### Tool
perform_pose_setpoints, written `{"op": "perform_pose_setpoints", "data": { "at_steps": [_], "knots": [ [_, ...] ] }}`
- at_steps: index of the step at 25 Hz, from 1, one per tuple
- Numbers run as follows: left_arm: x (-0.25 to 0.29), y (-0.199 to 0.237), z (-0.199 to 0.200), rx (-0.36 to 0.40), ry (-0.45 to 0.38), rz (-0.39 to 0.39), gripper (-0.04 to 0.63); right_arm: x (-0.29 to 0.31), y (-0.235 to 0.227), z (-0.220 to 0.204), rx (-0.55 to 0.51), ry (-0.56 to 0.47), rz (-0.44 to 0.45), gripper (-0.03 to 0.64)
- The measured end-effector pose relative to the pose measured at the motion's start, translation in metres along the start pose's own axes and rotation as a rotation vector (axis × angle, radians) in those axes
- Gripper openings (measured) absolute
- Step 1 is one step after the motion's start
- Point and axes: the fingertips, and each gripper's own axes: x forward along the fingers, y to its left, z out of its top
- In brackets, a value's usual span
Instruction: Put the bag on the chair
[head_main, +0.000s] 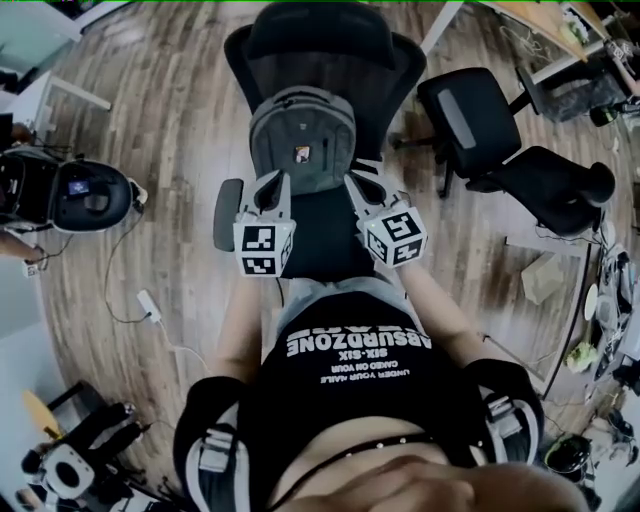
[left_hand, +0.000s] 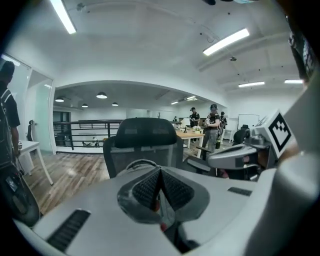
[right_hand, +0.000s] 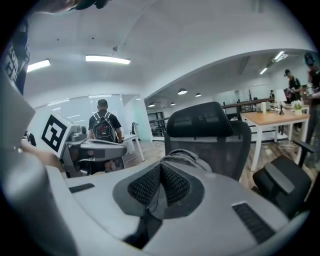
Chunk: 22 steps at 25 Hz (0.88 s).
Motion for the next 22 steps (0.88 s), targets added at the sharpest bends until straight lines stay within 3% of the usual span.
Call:
{"op": "perform_pose_setpoints", "data": {
  "at_steps": [7, 14, 22],
  "knots": [
    [-0.027, -0.058, -0.025, -0.201, 0.042, -0.142, 0.017, -0.046, 0.028, -0.025, 0.027, 0.048, -0.020, 0.017],
    [-0.035, -0.088, -0.024, -0.090, 0.046, -0.176, 0.017, -0.066, 0.045, -0.028, 0.014, 0.038, -0.018, 0.015],
    [-0.045, -0.099, -0.016, -0.087, 0.050, -0.209, 0.017, -0.078, 0.045, -0.025, 0.005, 0.036, -0.042, 0.015]
  ]
}}
